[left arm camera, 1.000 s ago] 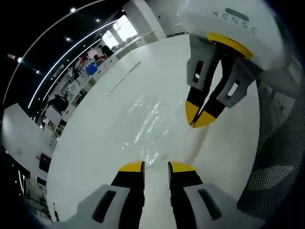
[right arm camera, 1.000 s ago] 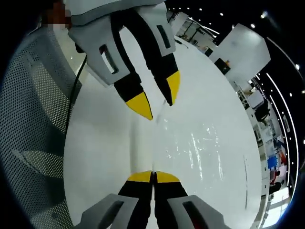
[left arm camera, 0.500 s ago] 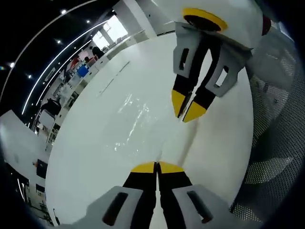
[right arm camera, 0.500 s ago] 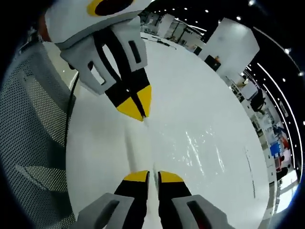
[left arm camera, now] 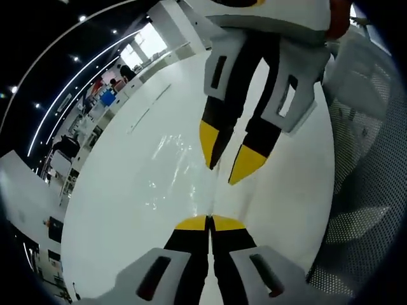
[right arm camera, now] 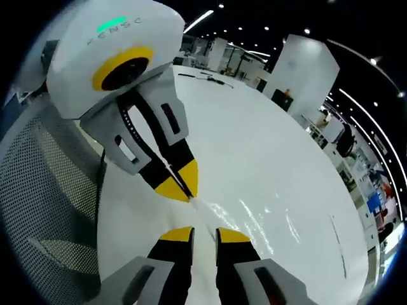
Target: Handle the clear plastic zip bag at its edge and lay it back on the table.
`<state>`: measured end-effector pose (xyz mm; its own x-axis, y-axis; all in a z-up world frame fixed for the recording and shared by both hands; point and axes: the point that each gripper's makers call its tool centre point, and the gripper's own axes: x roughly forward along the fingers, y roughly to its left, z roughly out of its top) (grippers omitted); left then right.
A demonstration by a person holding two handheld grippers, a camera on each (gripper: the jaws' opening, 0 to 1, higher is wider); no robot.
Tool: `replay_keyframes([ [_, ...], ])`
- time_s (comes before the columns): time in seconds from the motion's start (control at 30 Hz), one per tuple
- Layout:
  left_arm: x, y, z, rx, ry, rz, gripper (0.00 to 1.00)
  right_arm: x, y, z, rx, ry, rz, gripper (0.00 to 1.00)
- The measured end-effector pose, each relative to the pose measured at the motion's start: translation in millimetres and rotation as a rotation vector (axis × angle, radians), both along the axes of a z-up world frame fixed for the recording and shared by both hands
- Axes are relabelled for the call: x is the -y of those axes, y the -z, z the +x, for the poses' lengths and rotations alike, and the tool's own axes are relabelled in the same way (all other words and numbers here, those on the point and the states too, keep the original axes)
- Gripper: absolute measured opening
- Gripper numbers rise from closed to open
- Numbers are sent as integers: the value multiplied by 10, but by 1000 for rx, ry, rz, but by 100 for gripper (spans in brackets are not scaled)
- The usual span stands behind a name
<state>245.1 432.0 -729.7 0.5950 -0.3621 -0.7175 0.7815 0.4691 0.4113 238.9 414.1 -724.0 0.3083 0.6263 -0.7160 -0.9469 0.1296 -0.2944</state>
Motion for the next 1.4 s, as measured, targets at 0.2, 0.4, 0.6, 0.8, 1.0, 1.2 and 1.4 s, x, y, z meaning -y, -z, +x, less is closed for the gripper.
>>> replay_keyframes([
  [0.2,31,-23,-16,5,19,12,0,-79,-15,-99,42,-83,-31,9],
  [0.4,67,-38,-64,10,62,14,0,-150,-21,-126,47,-132,-16,6],
  [0.6,61,-43,-108,16,110,25,0,-151,5,-153,79,-195,-44,3],
  [0.8,96,-3,-154,9,140,50,0,-195,35,-208,93,-226,-61,2],
  [1.0,109,3,-178,-1,149,42,0,-170,53,-230,173,-278,-118,0],
  [1.2,113,44,-178,-10,150,30,0,-167,67,-243,153,-246,-104,0],
  [1.4,101,76,-170,-33,134,24,0,-140,95,-239,131,-231,-107,0],
])
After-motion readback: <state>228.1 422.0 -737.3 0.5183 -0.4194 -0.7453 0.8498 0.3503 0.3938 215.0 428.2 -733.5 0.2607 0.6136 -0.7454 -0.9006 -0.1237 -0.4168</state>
